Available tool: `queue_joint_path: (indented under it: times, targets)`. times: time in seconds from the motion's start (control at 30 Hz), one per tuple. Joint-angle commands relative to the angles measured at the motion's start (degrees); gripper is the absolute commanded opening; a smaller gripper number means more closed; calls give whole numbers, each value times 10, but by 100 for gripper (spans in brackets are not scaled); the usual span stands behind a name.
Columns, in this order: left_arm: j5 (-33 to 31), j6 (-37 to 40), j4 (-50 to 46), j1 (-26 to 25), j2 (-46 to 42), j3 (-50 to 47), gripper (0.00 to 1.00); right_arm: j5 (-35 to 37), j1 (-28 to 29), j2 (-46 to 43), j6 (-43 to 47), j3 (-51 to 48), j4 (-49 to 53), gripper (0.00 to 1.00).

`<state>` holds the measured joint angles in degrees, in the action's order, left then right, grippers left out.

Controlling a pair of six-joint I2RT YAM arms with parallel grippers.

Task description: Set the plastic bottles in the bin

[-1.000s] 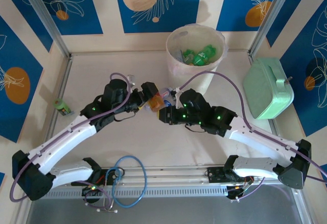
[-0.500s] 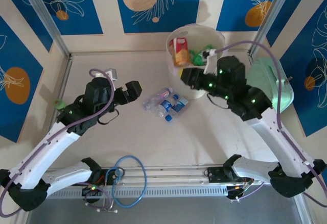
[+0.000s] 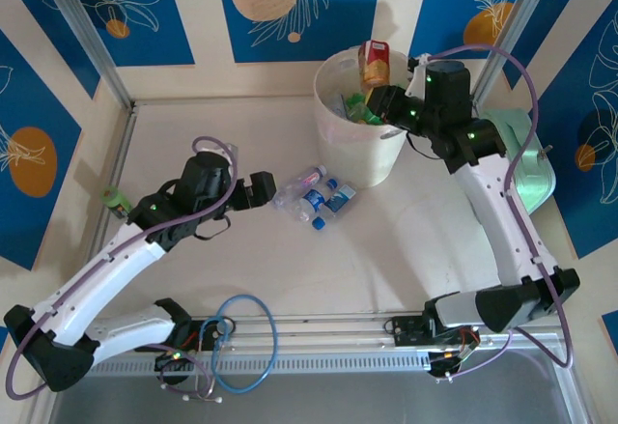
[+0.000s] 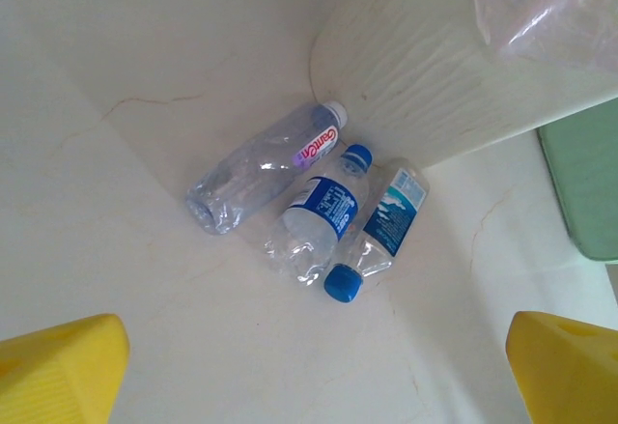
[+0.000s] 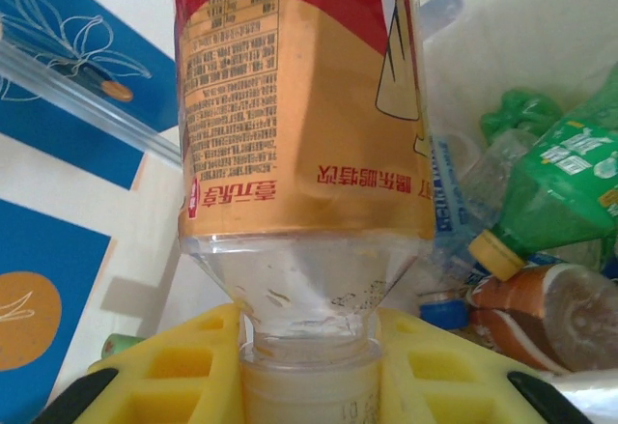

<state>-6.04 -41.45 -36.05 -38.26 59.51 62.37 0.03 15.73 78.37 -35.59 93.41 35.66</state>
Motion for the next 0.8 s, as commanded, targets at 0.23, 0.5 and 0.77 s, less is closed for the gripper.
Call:
queue_joint_path:
  times: [0.23,0.5,0.77]
  targets:
    - [9,34,5,3,16,-26,100,-40,-35,40,-1,45,11,52]
    - [-7,43,1,3,35,-29,100,-51,-25,4,-2,36,11,54]
    - [-18,43,5,3,60,-27,99,4,73,-138,11,-90,17,54]
